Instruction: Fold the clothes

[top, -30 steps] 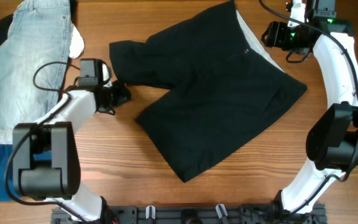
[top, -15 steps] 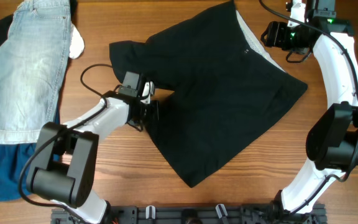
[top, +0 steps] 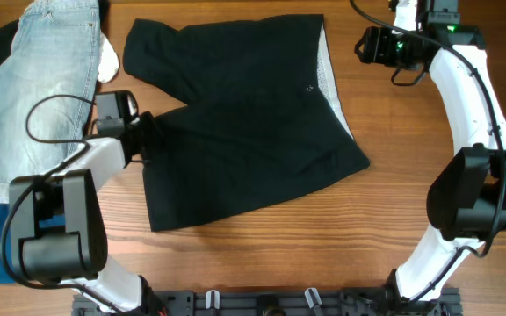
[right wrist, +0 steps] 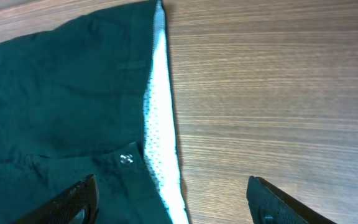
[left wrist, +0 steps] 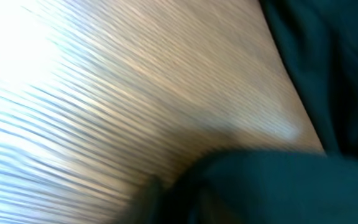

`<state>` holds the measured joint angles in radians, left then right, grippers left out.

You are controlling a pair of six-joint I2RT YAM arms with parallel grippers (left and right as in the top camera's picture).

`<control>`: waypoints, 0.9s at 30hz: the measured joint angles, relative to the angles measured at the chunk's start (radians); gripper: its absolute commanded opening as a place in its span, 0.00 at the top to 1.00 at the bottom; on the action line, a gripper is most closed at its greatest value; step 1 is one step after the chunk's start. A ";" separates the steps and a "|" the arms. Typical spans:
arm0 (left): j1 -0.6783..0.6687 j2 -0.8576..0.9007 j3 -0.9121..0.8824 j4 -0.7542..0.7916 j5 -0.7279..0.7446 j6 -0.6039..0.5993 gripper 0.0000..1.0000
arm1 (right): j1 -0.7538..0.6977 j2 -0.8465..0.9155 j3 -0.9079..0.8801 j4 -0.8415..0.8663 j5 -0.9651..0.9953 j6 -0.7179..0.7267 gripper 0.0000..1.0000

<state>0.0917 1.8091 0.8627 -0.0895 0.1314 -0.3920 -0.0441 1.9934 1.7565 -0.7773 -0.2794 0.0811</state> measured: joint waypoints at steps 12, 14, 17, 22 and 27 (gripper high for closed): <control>0.029 -0.396 0.281 -0.889 0.055 -0.085 0.00 | 0.004 -0.233 0.003 -0.375 -0.027 0.108 0.00; 0.023 -0.486 0.272 -1.046 0.068 -0.195 0.01 | 0.004 -0.248 0.001 -0.470 -0.026 0.184 0.05; -0.032 -0.561 0.180 -1.107 0.021 -0.411 0.22 | 0.004 -0.251 -0.118 -0.443 -0.013 0.288 0.09; -0.208 -0.605 -0.081 -0.944 -0.019 -0.776 0.41 | 0.004 -0.246 -0.337 -0.333 0.003 0.369 0.14; -0.327 -0.605 -0.277 -0.786 -0.045 -1.017 0.44 | 0.057 -0.246 -0.422 -0.246 0.011 0.380 0.15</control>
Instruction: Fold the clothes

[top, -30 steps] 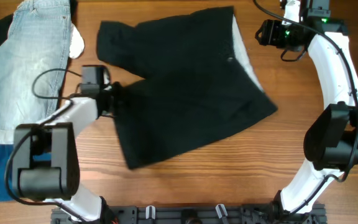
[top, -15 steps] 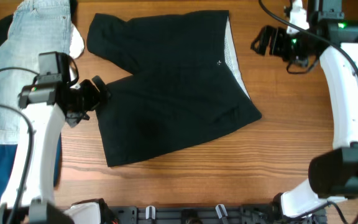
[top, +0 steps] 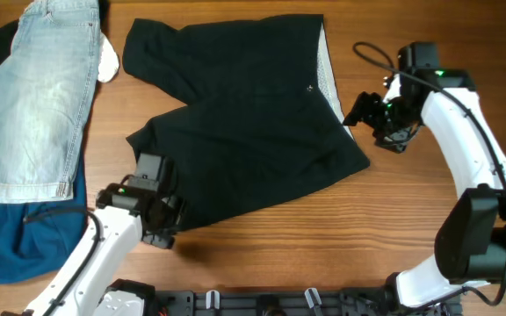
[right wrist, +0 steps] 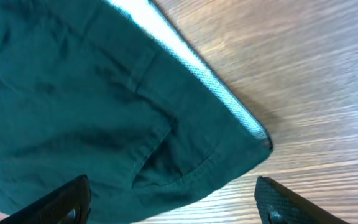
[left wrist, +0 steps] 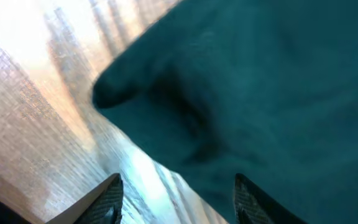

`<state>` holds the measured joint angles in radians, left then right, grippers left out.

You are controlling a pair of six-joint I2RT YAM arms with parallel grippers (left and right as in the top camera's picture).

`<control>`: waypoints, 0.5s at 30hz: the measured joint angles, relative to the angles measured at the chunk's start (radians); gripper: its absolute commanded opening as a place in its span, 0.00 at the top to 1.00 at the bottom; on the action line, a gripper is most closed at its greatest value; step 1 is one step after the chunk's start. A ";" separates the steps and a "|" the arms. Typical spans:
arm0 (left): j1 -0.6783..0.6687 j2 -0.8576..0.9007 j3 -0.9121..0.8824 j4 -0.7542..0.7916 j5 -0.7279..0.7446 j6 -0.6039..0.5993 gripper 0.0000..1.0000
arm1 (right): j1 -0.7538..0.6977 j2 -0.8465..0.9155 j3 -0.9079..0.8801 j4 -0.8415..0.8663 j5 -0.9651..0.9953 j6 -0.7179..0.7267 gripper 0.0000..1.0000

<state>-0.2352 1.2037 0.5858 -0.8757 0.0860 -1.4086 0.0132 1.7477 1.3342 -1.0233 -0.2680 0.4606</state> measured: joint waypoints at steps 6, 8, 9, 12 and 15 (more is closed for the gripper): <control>-0.006 0.110 -0.055 0.123 -0.095 -0.093 0.43 | 0.102 0.000 -0.019 0.023 0.079 0.023 0.15; -0.009 0.157 -0.032 0.159 -0.110 -0.101 0.71 | 0.102 0.000 -0.029 0.023 0.102 0.026 0.16; -0.009 0.182 -0.016 0.183 -0.121 -0.106 0.96 | 0.102 0.000 -0.042 0.022 0.117 0.027 0.17; -0.009 0.236 0.011 0.316 -0.157 -0.113 0.96 | 0.102 0.000 -0.095 0.018 0.132 0.033 0.24; -0.009 0.245 0.016 0.331 -0.166 -0.114 0.96 | 0.102 0.000 -0.174 0.074 0.138 0.042 0.35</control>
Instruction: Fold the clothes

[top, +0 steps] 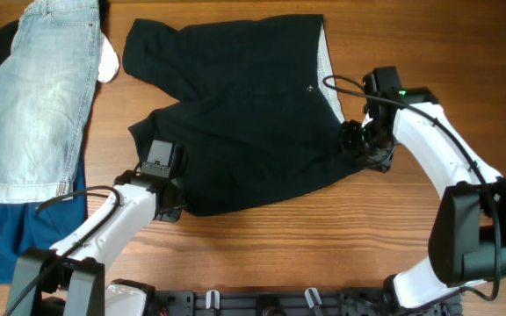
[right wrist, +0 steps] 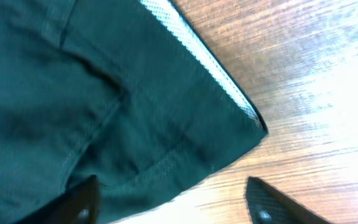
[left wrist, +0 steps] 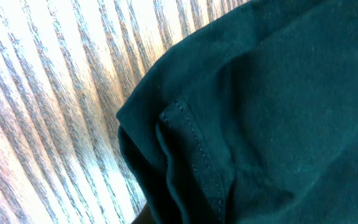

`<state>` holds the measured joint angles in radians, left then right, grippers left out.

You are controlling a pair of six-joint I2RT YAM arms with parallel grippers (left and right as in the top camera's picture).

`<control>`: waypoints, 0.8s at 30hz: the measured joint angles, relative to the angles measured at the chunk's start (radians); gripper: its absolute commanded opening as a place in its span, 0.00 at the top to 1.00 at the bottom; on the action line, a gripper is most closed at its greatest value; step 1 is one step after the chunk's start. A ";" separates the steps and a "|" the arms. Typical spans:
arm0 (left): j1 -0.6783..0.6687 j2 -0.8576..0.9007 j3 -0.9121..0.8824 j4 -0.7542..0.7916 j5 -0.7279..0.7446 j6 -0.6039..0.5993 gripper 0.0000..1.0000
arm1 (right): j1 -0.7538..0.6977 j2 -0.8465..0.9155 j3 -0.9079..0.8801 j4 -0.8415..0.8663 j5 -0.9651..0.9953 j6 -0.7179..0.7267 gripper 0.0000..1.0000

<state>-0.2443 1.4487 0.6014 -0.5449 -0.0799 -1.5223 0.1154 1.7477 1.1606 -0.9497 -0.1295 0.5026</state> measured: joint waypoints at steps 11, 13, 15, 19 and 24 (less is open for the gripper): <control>-0.003 0.004 0.000 0.023 -0.012 -0.003 0.96 | 0.000 -0.002 -0.206 0.174 0.001 0.013 0.55; -0.003 0.004 0.000 0.023 -0.013 -0.003 0.96 | 0.000 -0.006 -0.214 0.188 0.003 0.020 0.71; -0.003 0.004 0.000 0.023 -0.013 -0.003 0.96 | 0.000 -0.012 -0.225 0.209 0.004 0.018 0.96; -0.003 0.002 -0.001 0.020 -0.012 0.010 0.96 | 0.000 -0.013 -0.233 0.251 0.003 0.017 0.96; -0.003 -0.114 -0.026 -0.161 -0.023 0.096 0.96 | 0.000 -0.030 -0.159 0.161 0.002 0.008 0.96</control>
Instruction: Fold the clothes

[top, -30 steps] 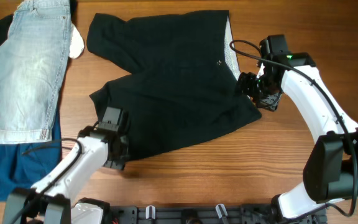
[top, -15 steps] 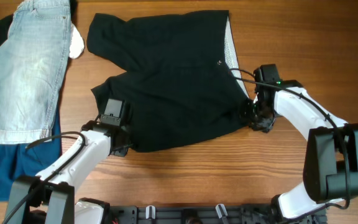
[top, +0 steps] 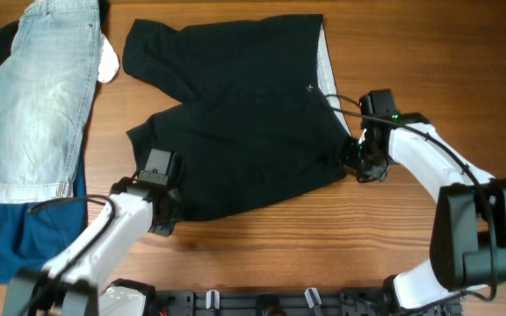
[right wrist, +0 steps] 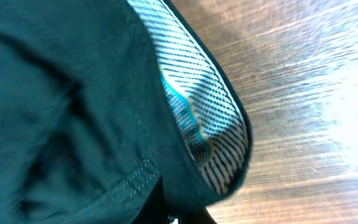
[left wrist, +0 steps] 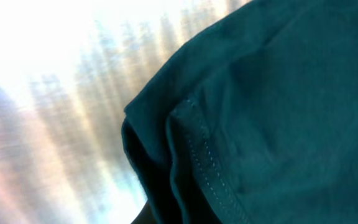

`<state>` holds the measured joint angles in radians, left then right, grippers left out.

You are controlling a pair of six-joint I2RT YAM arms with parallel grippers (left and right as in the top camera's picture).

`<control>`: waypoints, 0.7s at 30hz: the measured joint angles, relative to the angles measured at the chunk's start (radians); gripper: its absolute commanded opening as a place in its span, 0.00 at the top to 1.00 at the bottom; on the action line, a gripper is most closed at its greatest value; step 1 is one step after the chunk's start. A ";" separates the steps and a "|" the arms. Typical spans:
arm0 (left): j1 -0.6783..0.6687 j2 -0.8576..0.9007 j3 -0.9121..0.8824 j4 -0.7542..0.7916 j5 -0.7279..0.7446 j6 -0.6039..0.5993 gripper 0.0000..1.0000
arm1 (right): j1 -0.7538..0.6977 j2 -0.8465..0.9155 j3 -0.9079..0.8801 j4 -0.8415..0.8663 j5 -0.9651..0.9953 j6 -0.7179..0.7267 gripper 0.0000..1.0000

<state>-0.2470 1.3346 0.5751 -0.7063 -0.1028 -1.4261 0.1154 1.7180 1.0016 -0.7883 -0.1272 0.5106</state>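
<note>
Black shorts (top: pixel 244 114) lie spread flat across the middle of the wooden table. My left gripper (top: pixel 163 215) is at their front left hem corner; the left wrist view shows the stitched hem (left wrist: pixel 210 168) bunched and running down between the jaws, which hide under the cloth. My right gripper (top: pixel 360 165) is at the front right waistband corner. There the corner is curled up and shows its striped lining (right wrist: pixel 216 149), and the cloth is pinched at the bottom of the right wrist view. Both grippers are shut on the shorts.
Light blue jeans (top: pixel 38 88) lie at the far left over a blue garment (top: pixel 16 237) and a dark one. A small white item (top: pixel 108 57) sits between the jeans and the shorts. Bare wood (top: pixel 429 254) lies in front and to the right.
My right gripper was open over the waistband corner and is now shut on it, with the corner curled up to show the lining. My left gripper still holds the hem corner.
First my left gripper was at the shorts' left edge and my right far back right, off the cloth. Then both stood open at the front corners. After that the left was shut on the hem. Now both hold the front corners.
</note>
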 measured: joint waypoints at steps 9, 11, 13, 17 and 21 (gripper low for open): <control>0.000 -0.538 0.341 -0.271 0.008 0.265 0.96 | -0.085 -0.440 0.171 -0.223 -0.024 -0.044 0.96; -0.001 -0.556 0.388 -0.290 0.015 0.287 0.96 | -0.101 -0.509 0.189 -0.269 -0.030 -0.048 0.96; -0.001 -0.563 0.495 -0.321 0.038 0.338 0.96 | -0.117 -0.613 0.238 -0.330 -0.026 -0.064 0.96; -0.001 -0.536 0.533 -0.323 0.021 0.373 0.96 | -0.117 -0.623 0.274 -0.286 -0.024 -0.067 0.96; -0.003 -0.253 0.539 -0.153 -0.051 0.447 0.96 | -0.119 -0.361 0.278 -0.140 -0.021 -0.067 0.96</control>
<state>-0.2497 1.0821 1.1141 -0.8597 -0.1543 -0.9791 -0.0032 1.3567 1.2793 -0.9283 -0.1478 0.4435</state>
